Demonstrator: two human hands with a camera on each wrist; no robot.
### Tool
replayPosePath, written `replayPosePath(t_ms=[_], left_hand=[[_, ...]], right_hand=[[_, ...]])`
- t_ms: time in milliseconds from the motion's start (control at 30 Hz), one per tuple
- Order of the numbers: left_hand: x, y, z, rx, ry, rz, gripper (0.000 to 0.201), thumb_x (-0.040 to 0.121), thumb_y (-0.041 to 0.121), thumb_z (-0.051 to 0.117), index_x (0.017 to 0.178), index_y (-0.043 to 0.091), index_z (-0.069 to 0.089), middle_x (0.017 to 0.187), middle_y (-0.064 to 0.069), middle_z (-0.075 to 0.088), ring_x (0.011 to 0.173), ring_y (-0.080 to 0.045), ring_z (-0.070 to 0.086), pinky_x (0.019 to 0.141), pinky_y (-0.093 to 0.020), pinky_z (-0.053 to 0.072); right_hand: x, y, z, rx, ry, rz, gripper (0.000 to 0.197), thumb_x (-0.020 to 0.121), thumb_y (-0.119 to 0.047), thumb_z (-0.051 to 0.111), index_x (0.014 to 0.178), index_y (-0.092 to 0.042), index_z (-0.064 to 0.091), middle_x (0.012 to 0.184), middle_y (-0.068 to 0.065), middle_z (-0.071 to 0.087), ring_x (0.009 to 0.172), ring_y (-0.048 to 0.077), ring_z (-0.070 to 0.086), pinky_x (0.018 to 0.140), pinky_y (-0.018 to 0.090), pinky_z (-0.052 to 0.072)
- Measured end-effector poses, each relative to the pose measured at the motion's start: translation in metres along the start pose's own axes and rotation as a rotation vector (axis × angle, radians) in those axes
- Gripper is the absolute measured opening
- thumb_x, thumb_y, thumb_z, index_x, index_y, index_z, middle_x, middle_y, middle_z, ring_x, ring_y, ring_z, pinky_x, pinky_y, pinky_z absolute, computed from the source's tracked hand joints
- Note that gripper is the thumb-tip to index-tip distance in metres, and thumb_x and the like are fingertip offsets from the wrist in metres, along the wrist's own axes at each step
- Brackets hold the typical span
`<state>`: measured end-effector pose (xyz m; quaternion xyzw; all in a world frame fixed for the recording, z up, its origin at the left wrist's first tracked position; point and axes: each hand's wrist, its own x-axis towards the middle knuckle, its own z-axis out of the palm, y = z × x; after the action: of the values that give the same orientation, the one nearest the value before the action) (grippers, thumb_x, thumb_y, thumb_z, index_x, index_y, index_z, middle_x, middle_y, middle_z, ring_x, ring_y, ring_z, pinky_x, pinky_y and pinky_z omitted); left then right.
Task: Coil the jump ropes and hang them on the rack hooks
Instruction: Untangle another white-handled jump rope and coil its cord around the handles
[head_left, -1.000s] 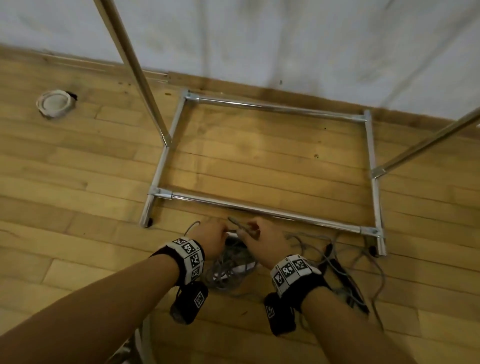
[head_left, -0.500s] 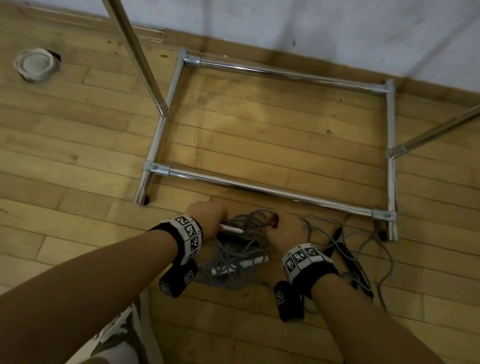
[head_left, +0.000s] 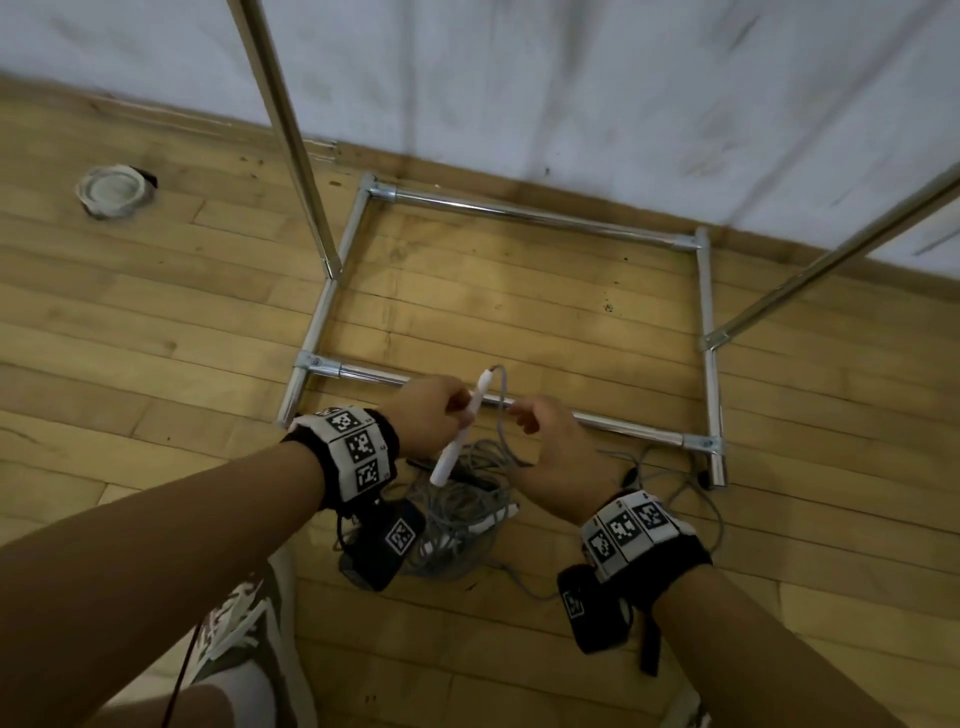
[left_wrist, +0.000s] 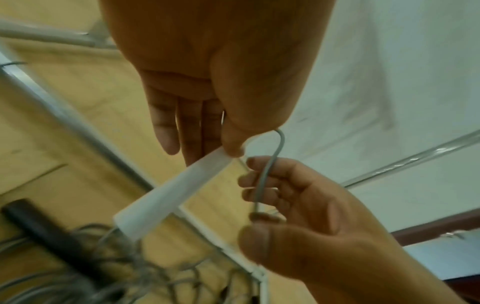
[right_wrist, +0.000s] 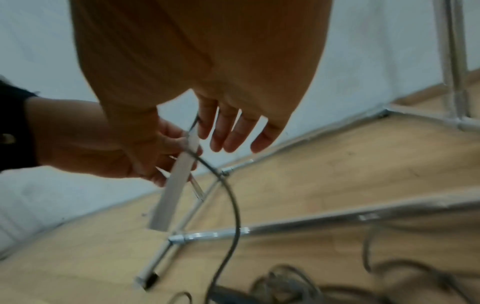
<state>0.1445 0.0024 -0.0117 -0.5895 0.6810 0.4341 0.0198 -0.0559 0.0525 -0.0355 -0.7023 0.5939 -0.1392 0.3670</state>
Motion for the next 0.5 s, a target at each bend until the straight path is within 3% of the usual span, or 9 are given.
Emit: replayPosePath(t_ms=[33, 100, 167, 233, 267, 367, 433, 500], left_hand=[[-0.007, 0.011, -0.008, -0.024, 0.038, 0.025, 0.016, 0.099, 0.027, 0.056, 0.09, 0.015, 0.06, 0.084, 0.0, 0.057, 0.07, -0.012, 0.05, 0.056, -0.026, 0.036], [-0.023, 0.032, -0.023, -0.026, 0.096, 0.067, 0.018, 0.097, 0.028, 0.059, 0.088, 0.013, 0.064, 0.08, 0.001, 0.059, 0.068, -0.013, 0.052, 0.055, -0.027, 0.036], [-0.039, 0.051, -0.035, -0.046, 0.131, 0.093, 0.024, 0.095, 0.028, 0.061, 0.082, 0.008, 0.067, 0.077, -0.007, 0.065, 0.068, -0.022, 0.058, 0.057, -0.032, 0.043], [-0.056, 0.065, -0.044, -0.132, 0.16, 0.105, 0.028, 0.093, 0.026, 0.063, 0.08, 0.003, 0.07, 0.079, -0.015, 0.071, 0.072, -0.028, 0.066, 0.064, -0.038, 0.052], [-0.064, 0.07, -0.047, -0.207, 0.165, 0.109, 0.028, 0.093, 0.025, 0.065, 0.079, 0.002, 0.072, 0.078, -0.015, 0.073, 0.072, -0.028, 0.069, 0.066, -0.039, 0.055], [-0.09, 0.085, -0.052, -0.335, 0.192, 0.153, 0.025, 0.091, 0.022, 0.07, 0.075, 0.003, 0.072, 0.066, -0.006, 0.072, 0.063, -0.02, 0.07, 0.061, -0.031, 0.059], [-0.103, 0.092, -0.056, -0.315, 0.225, 0.204, 0.027, 0.09, 0.025, 0.072, 0.076, 0.003, 0.074, 0.067, -0.007, 0.074, 0.064, -0.019, 0.072, 0.066, -0.034, 0.062], [-0.114, 0.099, -0.062, -0.278, 0.251, 0.239, 0.031, 0.089, 0.032, 0.072, 0.074, 0.004, 0.075, 0.065, -0.005, 0.074, 0.061, -0.016, 0.072, 0.065, -0.034, 0.063]], right_hand=[[-0.003, -0.011, -0.007, 0.011, -0.037, -0.024, 0.064, 0.072, -0.041, 0.076, 0.127, -0.026, 0.047, 0.118, -0.008, 0.049, 0.108, 0.01, 0.049, 0.088, 0.031, 0.048], [-0.011, -0.033, -0.023, 0.074, -0.001, -0.024, 0.07, 0.065, -0.055, 0.075, 0.124, -0.03, 0.047, 0.117, -0.011, 0.049, 0.107, 0.007, 0.049, 0.083, 0.023, 0.046], [-0.02, -0.05, -0.036, 0.103, 0.22, -0.021, 0.073, 0.066, -0.058, 0.077, 0.124, -0.029, 0.046, 0.113, -0.012, 0.046, 0.098, 0.004, 0.048, 0.074, 0.015, 0.041], [-0.029, -0.065, -0.048, 0.071, 0.455, -0.037, 0.07, 0.068, -0.057, 0.075, 0.124, -0.029, 0.044, 0.108, -0.013, 0.044, 0.089, 0.001, 0.045, 0.069, 0.014, 0.041], [-0.034, -0.074, -0.054, 0.073, 0.492, -0.032, 0.065, 0.066, -0.06, 0.073, 0.119, -0.034, 0.044, 0.104, -0.016, 0.046, 0.086, 0.0, 0.048, 0.066, 0.014, 0.043], [-0.049, -0.097, -0.066, 0.103, 0.327, 0.012, 0.043, 0.066, -0.061, 0.072, 0.098, -0.039, 0.053, 0.084, -0.018, 0.062, 0.076, -0.007, 0.058, 0.055, 0.014, 0.048], [-0.057, -0.106, -0.071, 0.073, 0.286, -0.003, 0.026, 0.075, -0.047, 0.074, 0.092, -0.038, 0.057, 0.072, -0.015, 0.065, 0.07, -0.008, 0.06, 0.054, 0.013, 0.048], [-0.064, -0.114, -0.079, 0.046, 0.316, -0.034, 0.014, 0.085, -0.033, 0.068, 0.095, -0.036, 0.058, 0.073, -0.016, 0.063, 0.07, -0.007, 0.059, 0.051, 0.01, 0.043]])
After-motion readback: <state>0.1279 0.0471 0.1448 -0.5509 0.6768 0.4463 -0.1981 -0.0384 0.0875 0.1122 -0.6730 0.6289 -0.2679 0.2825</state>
